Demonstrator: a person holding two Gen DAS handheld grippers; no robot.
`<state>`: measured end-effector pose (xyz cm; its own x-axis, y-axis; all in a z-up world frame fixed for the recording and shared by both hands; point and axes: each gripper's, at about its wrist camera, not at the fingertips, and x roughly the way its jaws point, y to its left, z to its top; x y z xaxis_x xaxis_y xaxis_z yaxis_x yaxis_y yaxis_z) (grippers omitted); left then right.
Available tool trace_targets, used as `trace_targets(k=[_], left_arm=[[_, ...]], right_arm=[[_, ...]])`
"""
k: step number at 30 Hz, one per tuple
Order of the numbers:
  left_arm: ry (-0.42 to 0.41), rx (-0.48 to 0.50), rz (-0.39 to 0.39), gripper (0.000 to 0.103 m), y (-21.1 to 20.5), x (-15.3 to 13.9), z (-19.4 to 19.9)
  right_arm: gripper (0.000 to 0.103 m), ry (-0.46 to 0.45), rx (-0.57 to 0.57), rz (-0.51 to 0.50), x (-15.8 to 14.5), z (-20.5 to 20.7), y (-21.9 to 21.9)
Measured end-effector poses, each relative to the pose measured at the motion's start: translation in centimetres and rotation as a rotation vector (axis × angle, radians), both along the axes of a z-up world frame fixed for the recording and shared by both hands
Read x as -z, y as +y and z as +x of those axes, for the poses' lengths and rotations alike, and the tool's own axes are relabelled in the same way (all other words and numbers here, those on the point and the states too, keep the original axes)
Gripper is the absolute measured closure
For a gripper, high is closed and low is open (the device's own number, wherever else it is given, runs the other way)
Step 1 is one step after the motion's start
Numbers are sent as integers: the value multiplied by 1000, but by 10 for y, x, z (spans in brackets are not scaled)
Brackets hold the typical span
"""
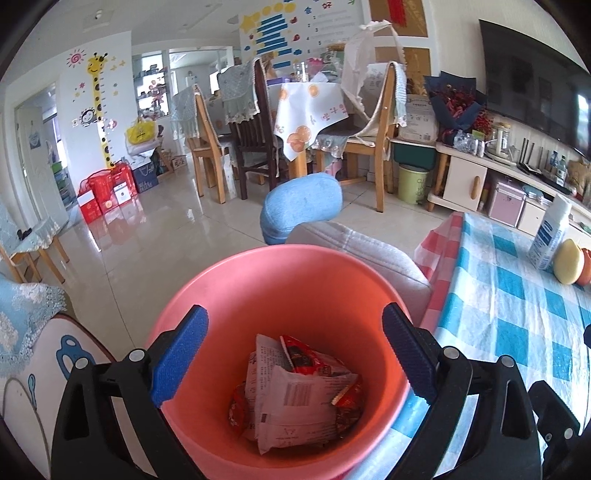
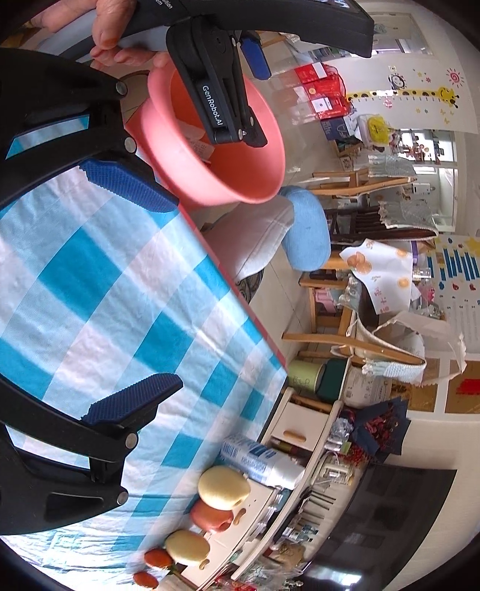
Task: Collect trash
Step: 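Move both tools back over the table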
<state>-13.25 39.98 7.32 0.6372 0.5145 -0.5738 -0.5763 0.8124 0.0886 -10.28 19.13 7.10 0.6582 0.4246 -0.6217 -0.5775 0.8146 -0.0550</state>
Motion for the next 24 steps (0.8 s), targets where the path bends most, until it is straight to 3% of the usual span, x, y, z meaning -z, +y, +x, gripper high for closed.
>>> trace_targets(k=[24], left_arm=[[4,234,116,9,-138,-10,9]], right_arm=[[13,-48,168,-52,6,-27,-126]])
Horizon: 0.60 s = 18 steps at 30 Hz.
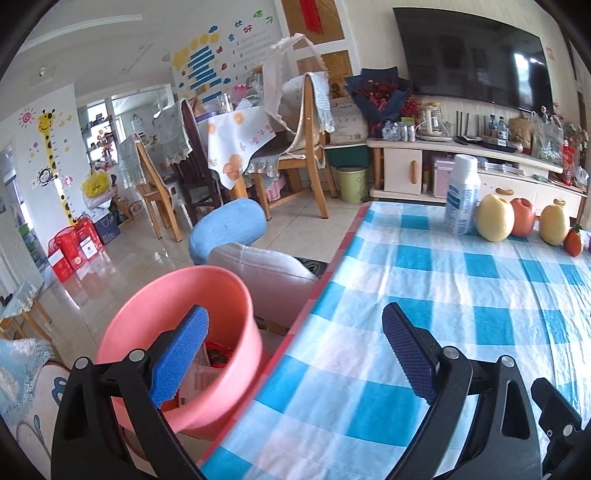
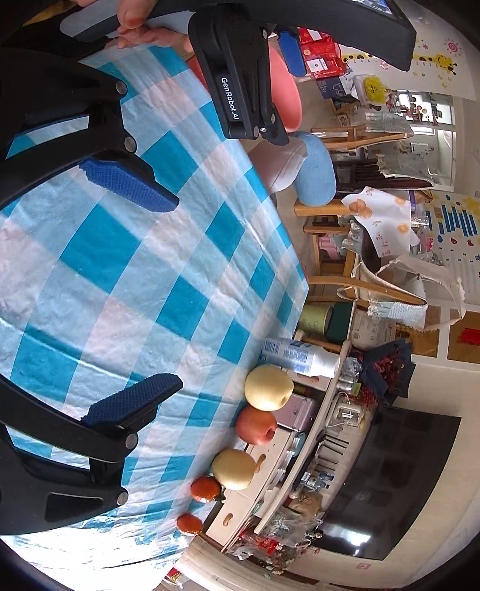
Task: Collect trash
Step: 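Move both tools back over the table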
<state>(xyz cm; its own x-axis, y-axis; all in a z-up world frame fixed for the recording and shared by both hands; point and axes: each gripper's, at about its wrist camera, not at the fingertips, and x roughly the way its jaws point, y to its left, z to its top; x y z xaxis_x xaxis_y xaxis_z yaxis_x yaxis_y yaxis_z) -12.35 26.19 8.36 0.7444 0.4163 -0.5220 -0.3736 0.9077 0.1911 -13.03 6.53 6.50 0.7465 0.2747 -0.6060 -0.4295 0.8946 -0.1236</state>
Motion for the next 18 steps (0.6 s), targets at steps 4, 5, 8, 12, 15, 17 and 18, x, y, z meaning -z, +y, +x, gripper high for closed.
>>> trace_targets(k=[4,5,8,12,15,17,18], left_arm=[[3,47,-29,9,-22,-1,0],[6,59,-35,9,-27,-1,1],[15,76,-16,9,-43,-1,3],[17,88,2,9,-60,-1,4],[19,101,-3,9,-71,-2,5],[22,111,-2,9,-80,-2,5],[23,117,-3,9,-83,-2,5]], right_arm=[[13,-6,26,8,1,-5,-23],[13,-7,33,12,2,-7,-29],[13,-15,47,18,3,-9,-44],[13,-17,71,36,4,-12,-66],[13,-16,88,47,5,-12,-80],[13,-15,99,53,6,-13,-89],[13,-14,105,55,6,-14,-93]])
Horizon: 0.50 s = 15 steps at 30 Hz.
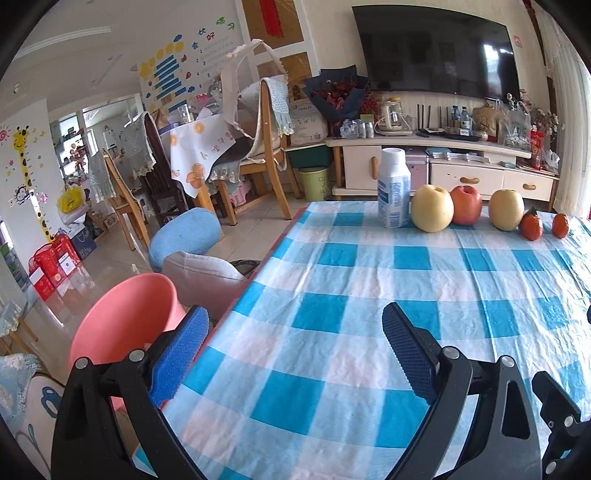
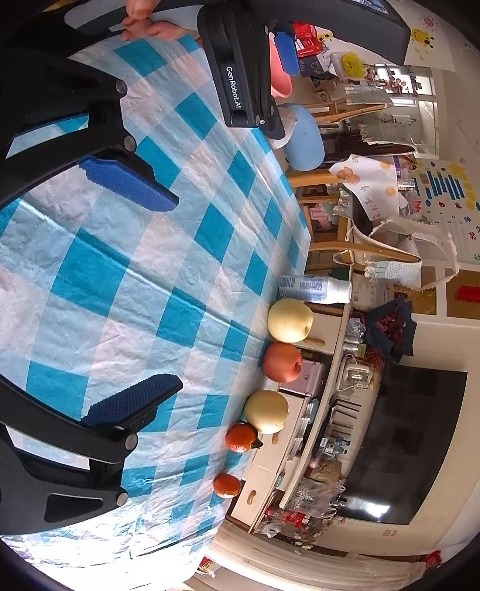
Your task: Collect trash
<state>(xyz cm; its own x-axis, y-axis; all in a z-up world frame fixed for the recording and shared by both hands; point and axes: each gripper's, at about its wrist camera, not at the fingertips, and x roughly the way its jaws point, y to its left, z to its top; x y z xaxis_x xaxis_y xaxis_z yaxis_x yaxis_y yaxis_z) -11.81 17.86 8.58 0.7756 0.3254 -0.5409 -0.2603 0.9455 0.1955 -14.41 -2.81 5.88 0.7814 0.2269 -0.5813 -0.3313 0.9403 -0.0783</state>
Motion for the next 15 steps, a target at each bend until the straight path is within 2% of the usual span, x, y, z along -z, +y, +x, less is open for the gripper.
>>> trace_targets(k=[6,15], left_arm=[[6,47,-23,9,-26,-2,0],[-16,122,13,9,-71,-12,-7]], right_arm=[[13,-18,38,15,-5,-4,-28],[13,-43,86,57,-15,-12,-68]])
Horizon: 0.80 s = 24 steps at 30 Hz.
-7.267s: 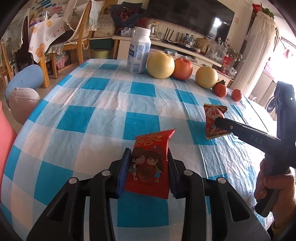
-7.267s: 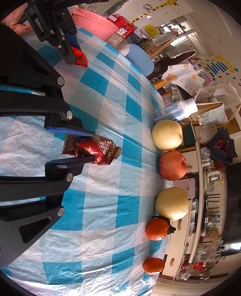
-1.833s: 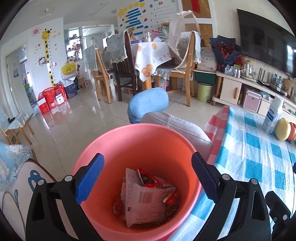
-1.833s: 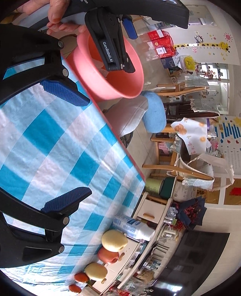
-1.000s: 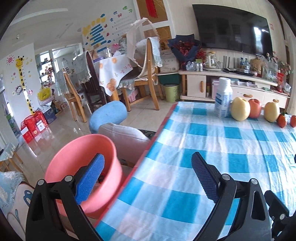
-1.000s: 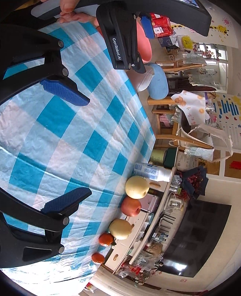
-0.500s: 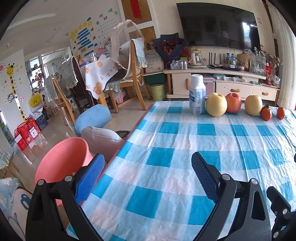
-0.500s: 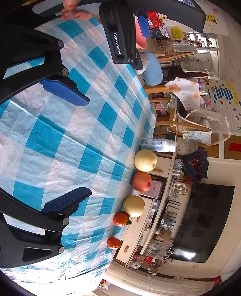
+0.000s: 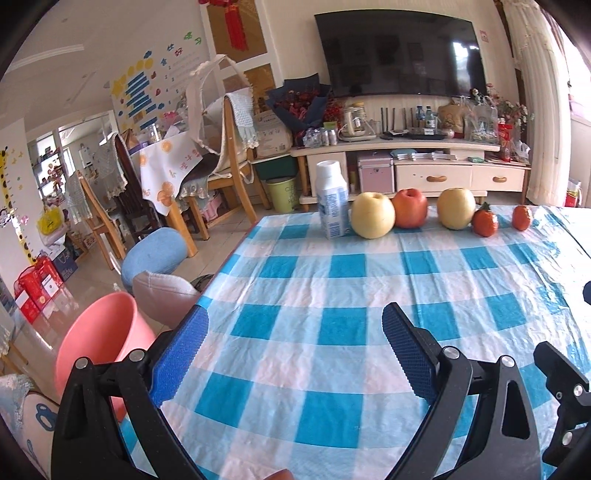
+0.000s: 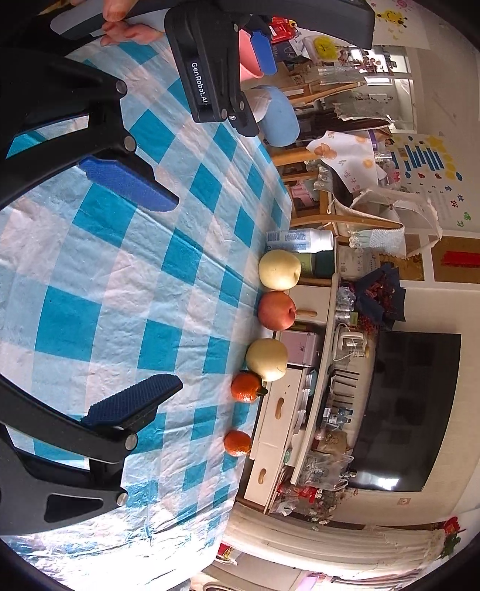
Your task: Collect trash
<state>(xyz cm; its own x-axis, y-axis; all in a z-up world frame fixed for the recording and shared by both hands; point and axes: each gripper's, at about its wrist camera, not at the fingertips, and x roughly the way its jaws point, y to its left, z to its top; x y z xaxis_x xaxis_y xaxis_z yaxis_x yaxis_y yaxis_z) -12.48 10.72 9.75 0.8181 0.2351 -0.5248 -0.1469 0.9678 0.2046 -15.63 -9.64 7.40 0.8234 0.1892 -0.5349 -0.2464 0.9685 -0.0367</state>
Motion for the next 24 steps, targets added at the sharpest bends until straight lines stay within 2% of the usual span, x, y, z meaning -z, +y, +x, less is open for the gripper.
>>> trace_targets(k=[8,16,24], left_arm=[[-44,56,51,9,-43,-17,-9],[-78,100,29,9,-70,-39,-19],[-107,117,47,9,-93,-52,-28]], right_arm=[[13,-62,33,24,-17,-14,-29],[13,-104,90,63,-30,-24,-65],[13,-139,133,102,-41,-34,-94]])
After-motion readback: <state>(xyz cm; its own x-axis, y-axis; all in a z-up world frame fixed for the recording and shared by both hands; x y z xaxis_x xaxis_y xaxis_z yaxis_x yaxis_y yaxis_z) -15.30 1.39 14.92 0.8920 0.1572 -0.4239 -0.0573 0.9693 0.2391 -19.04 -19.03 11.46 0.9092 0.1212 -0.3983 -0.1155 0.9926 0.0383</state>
